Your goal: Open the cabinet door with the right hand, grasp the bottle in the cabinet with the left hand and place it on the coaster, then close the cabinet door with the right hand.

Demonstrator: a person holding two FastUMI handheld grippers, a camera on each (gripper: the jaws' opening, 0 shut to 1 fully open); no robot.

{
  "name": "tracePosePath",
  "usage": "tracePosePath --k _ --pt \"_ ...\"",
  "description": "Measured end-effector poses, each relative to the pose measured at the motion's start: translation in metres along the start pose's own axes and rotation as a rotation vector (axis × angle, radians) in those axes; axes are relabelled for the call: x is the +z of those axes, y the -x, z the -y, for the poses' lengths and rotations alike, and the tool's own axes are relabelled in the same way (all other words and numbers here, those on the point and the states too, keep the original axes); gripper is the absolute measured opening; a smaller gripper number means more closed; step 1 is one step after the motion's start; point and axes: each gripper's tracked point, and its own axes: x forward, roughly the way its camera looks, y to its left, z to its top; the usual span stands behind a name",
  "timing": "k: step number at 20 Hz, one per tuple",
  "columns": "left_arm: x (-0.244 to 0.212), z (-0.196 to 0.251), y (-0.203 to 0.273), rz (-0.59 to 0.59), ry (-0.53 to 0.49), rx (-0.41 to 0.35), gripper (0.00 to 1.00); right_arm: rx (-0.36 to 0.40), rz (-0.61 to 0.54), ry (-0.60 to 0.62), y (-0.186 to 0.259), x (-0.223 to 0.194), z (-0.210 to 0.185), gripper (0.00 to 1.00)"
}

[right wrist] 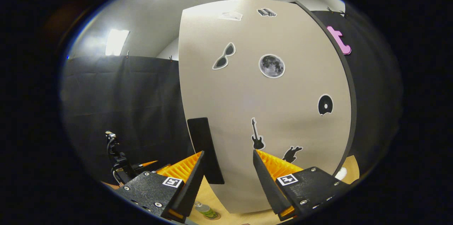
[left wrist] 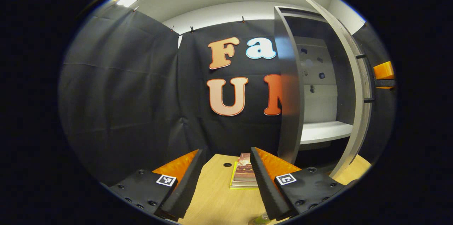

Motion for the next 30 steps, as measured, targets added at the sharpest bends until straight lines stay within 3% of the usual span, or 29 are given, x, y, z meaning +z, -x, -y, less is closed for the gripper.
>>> tracePosePath --k 9,15,16,17,24,30 --pt "-0.010 -0.012 -0.039 -0.023 0.022 -0.007 0.87 -0.114 0.000 0.062 -0.013 0.002 -0.003 0.84" --pt "0.000 0.014 -0.067 -0.052 0.029 -0.088 0.86 -0.209 0.011 0.126 -0.010 0.003 -0.009 0.86" --pt "-0.001 0.019 -0.070 -0.067 0.024 -0.100 0.86 -0.222 0.012 0.127 -0.009 0.002 -0.009 0.89" --pt "0.002 0.022 -0.073 -0.078 0.020 -0.108 0.87 -0.235 0.012 0.124 -0.008 0.000 -0.009 0.85" --pt "0.033 0.045 -0.083 -0.061 0.027 -0.177 0.87 -0.315 0.018 0.158 -0.011 0.001 -0.008 0.87" --pt "0.059 0.080 -0.069 -0.027 0.051 -0.250 0.87 -0.365 0.035 0.233 0.025 0.010 0.005 0.87"
